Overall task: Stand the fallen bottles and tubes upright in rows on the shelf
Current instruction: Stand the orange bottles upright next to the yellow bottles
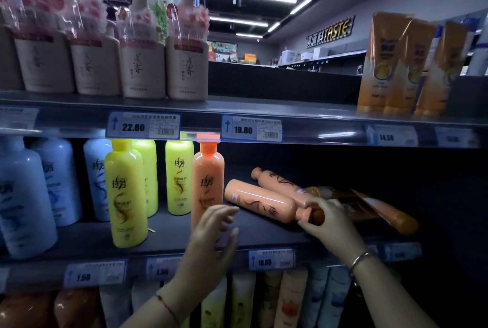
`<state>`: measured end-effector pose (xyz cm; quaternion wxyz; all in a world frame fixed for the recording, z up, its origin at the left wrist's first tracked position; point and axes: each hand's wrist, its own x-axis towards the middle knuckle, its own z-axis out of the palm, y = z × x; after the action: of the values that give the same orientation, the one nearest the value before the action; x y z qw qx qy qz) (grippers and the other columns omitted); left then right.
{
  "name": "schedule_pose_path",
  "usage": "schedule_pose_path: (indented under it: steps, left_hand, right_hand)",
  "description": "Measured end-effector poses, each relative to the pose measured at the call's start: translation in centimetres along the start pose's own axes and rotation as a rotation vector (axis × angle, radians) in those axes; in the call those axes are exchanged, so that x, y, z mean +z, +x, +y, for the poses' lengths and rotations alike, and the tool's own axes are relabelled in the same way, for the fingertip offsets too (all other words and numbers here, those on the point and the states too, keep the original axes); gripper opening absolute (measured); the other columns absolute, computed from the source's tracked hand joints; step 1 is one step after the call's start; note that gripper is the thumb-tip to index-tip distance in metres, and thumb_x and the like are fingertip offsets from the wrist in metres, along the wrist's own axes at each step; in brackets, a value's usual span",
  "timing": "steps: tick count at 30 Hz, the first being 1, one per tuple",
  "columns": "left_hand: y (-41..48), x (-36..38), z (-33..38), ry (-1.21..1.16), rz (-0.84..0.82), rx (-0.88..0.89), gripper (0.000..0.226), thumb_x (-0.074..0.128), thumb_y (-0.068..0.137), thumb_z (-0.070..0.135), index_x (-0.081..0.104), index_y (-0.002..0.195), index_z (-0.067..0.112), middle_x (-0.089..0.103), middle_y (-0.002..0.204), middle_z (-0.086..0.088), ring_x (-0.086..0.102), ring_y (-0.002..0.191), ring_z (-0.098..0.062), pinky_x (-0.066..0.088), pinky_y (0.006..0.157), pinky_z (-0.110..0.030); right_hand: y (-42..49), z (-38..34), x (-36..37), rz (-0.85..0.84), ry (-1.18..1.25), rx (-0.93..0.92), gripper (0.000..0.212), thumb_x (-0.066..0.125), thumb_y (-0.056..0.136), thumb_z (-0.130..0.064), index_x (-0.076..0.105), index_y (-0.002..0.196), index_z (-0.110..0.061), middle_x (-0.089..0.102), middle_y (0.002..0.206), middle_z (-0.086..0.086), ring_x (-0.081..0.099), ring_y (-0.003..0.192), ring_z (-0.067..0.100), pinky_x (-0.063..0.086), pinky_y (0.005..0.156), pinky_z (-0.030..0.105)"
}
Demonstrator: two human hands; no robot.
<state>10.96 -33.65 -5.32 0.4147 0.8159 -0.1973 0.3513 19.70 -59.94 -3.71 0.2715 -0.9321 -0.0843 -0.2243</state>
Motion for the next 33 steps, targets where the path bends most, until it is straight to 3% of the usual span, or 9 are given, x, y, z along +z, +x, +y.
schedule_pose_path:
  steps: [3,6,10,15,19,21,25,29,33]
  left_hand:
    - [1.8,2.2,0.2,0.029,-0.214,-0.017,0.060,0.062,0.087,0.018,0.033,0.135,0.040,0.029,0.139,0.031,0.034,0.133,0.003,0.031,0.111,-0.016]
    - [4.1,4.3,-0.4,0.111,-0.363,-0.136,0.077,0.064,0.087,0.023,0.018,0.147,0.034,0.015,0.153,0.018,0.007,0.145,-0.004,0.010,0.118,-0.020]
    - [6.6,6.5,-1.2,0.301,-0.473,-0.114,0.093,0.069,0.082,0.028,0.006,0.150,0.032,0.005,0.160,0.006,-0.005,0.149,-0.019,0.001,0.122,-0.044]
    - [7.9,7.7,-2.1,0.361,-0.317,-0.086,0.076,0.067,0.082,0.024,0.026,0.146,0.026,0.035,0.146,0.004,0.029,0.137,-0.021,0.017,0.118,-0.050]
    - [8.2,7.9,-2.8,0.194,-0.181,-0.140,0.066,0.073,0.074,0.022,0.042,0.133,0.030,0.048,0.125,0.009,0.045,0.116,-0.017,0.038,0.103,-0.036]
    - [8.4,8.0,-2.8,0.123,-0.112,-0.169,0.064,0.075,0.072,0.019,0.047,0.128,0.029,0.052,0.118,0.010,0.048,0.112,-0.013,0.040,0.098,-0.029]
    - [8.8,8.0,-2.3,0.012,-0.019,-0.251,0.051,0.073,0.071,0.015,0.053,0.115,0.032,0.057,0.106,0.010,0.052,0.096,0.003,0.038,0.078,-0.006]
    - [8.6,8.8,-2.4,-0.087,0.083,-0.364,0.045,0.071,0.072,0.015,0.053,0.109,0.034,0.059,0.102,0.008,0.057,0.093,-0.003,0.044,0.074,-0.014]
    - [8.6,9.2,-2.4,-0.126,0.168,-0.460,0.051,0.071,0.074,0.013,0.050,0.118,0.029,0.053,0.106,0.008,0.054,0.098,-0.004,0.043,0.076,-0.016]
  right_hand:
    - [-0.4,0.6,0.0,0.039,0.168,0.004,0.044,0.084,0.068,-0.024,0.064,0.107,-0.026,0.063,0.106,-0.003,0.058,0.102,0.015,0.040,0.088,0.023]
    - [-0.4,0.9,-1.1,0.069,0.385,-0.010,0.043,0.084,0.068,-0.019,0.063,0.104,-0.031,0.070,0.105,-0.009,0.066,0.097,0.008,0.053,0.089,0.031]
    - [0.4,1.0,-3.2,0.071,0.609,-0.019,0.046,0.083,0.070,-0.008,0.062,0.100,-0.035,0.069,0.101,-0.011,0.065,0.092,-0.002,0.052,0.081,0.017]
    - [2.3,0.8,-3.8,0.045,0.792,-0.060,0.044,0.080,0.071,-0.005,0.062,0.105,-0.028,0.073,0.101,-0.005,0.068,0.095,0.002,0.054,0.081,0.016]
    - [4.3,0.6,-3.3,0.008,1.074,-0.014,0.052,0.073,0.074,-0.050,0.061,0.116,-0.022,0.074,0.109,0.000,0.070,0.102,0.011,0.057,0.085,0.025]
    - [5.2,0.6,-2.6,0.001,1.003,0.049,0.053,0.073,0.073,-0.053,0.064,0.114,-0.020,0.074,0.108,0.000,0.070,0.100,0.007,0.055,0.085,0.019]
    - [6.9,1.1,-0.1,-0.037,0.458,-0.008,0.027,0.061,0.090,-0.006,0.066,0.117,-0.008,0.068,0.117,0.011,0.066,0.089,-0.001,0.042,0.077,0.003]
    - [7.0,0.1,0.7,-0.131,0.148,-0.022,0.036,0.063,0.088,-0.028,0.065,0.120,-0.010,0.067,0.120,0.011,0.063,0.110,0.026,0.046,0.093,0.028]
    - [6.6,-1.6,0.8,-0.107,0.026,0.014,0.038,0.061,0.084,-0.050,0.074,0.088,-0.014,0.075,0.087,0.007,0.068,0.081,0.024,0.044,0.064,0.026]
